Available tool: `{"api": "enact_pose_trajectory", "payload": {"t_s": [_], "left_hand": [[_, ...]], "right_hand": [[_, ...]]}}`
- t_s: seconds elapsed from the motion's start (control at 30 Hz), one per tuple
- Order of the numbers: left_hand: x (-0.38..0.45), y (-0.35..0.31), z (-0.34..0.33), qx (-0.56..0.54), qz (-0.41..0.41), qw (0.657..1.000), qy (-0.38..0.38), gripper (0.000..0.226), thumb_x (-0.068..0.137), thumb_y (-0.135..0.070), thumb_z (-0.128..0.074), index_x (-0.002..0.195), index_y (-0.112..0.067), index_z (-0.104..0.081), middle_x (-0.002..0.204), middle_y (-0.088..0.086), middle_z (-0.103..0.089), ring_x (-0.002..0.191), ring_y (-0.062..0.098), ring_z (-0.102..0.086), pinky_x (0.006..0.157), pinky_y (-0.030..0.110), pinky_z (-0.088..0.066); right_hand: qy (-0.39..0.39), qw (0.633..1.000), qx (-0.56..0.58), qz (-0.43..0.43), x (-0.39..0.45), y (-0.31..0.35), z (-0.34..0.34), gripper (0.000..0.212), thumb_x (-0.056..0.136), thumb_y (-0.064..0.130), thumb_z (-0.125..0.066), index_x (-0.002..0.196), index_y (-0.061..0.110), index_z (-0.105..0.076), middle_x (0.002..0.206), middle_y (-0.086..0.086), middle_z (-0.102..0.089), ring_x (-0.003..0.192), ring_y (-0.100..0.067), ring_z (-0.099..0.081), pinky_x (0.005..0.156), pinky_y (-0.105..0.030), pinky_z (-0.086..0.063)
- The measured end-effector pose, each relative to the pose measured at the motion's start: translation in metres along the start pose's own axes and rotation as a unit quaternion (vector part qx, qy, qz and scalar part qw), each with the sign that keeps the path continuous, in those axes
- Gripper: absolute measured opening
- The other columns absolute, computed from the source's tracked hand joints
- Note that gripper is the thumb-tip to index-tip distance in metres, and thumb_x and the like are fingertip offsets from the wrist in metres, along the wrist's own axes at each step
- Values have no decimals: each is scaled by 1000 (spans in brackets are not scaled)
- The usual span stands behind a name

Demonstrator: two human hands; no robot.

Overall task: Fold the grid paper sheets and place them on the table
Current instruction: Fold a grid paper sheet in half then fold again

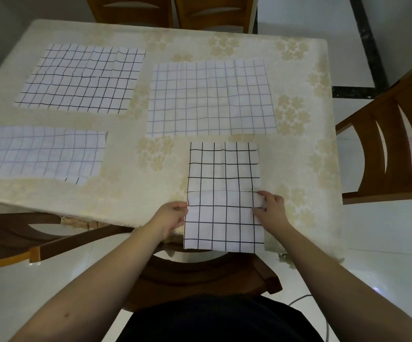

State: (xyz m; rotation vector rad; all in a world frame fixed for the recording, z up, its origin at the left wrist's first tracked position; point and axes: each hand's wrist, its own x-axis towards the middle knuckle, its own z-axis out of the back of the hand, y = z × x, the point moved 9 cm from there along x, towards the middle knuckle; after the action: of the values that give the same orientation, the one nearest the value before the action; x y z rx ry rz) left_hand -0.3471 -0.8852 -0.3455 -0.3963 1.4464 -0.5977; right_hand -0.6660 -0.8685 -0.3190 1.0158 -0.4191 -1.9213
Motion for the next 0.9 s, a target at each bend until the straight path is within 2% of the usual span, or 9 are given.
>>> {"api": "enact_pose_trajectory", "payload": {"t_s": [0.1,0.17,0.27,0.33,0.43,0.5,0.67,0.8,0.9], "left_hand": [[-5,6,-3,-55,33,997,31,23,96,-4,-55,117,-5,-62,100,10,-72,88,21,-68,86,35,-55],[-6,7,-5,-58,38,997,39,17,97,-20,-57,109,-10,-65,86,2,-73,76,16,-70,79,35,-57],[-4,4,-8,-38,27,998,50,32,88,-42,-68,98,-12,-66,71,-3,-60,60,13,-54,80,41,-53],[-3,3,-10,-30,20,999,40,31,86,-39,-72,100,-12,-67,68,-2,-58,58,12,-52,76,37,-52],[-7,-4,-12,-20,6,1000,8,18,92,-25,-66,103,-11,-68,74,1,-70,59,12,-64,56,28,-56],[-6,-7,-12,-18,4,1000,-14,15,94,-22,-62,101,-10,-67,80,6,-71,65,18,-66,54,26,-54],[2,-6,-10,-8,-9,1000,-27,28,95,-33,-59,109,-10,-67,99,9,-74,93,26,-69,88,41,-56],[3,-8,-13,-29,-25,999,-10,31,97,-38,-56,108,-11,-68,101,8,-74,95,25,-70,90,40,-54],[3,-10,-13,-50,-42,998,-8,13,97,-18,-58,103,-11,-67,108,14,-71,95,23,-66,96,43,-51]], "right_hand": [[0,1000,0,-1,-1,0,0,58,87,14,-63,142,18,-44,138,-13,-31,115,-30,-48,104,-42,-44],[1,1000,0,-2,-2,0,0,58,88,15,-63,142,18,-44,138,-13,-31,117,-30,-48,105,-42,-43],[1,1000,-1,-5,-4,1,-1,55,88,15,-61,141,17,-45,138,-13,-31,116,-31,-49,104,-40,-43],[2,1000,0,-6,-5,1,-1,54,88,14,-60,141,18,-46,138,-12,-31,114,-32,-51,102,-39,-44],[4,1000,1,-9,-7,2,-1,55,89,14,-59,141,18,-45,139,-12,-31,113,-33,-52,102,-39,-45],[2,1000,-4,-6,-8,2,0,56,89,14,-60,143,17,-43,140,-13,-32,113,-35,-53,103,-41,-44],[3,1000,-7,-4,-10,3,1,59,90,17,-59,145,17,-38,141,-14,-32,114,-36,-53,104,-44,-42],[-12,998,57,-27,-10,5,4,56,93,16,-58,145,15,-37,139,-12,-39,106,-24,-53,93,-36,-48],[-18,994,100,-49,-10,3,5,54,94,17,-58,143,15,-38,133,-10,-48,102,-18,-51,74,-25,-45]]}}
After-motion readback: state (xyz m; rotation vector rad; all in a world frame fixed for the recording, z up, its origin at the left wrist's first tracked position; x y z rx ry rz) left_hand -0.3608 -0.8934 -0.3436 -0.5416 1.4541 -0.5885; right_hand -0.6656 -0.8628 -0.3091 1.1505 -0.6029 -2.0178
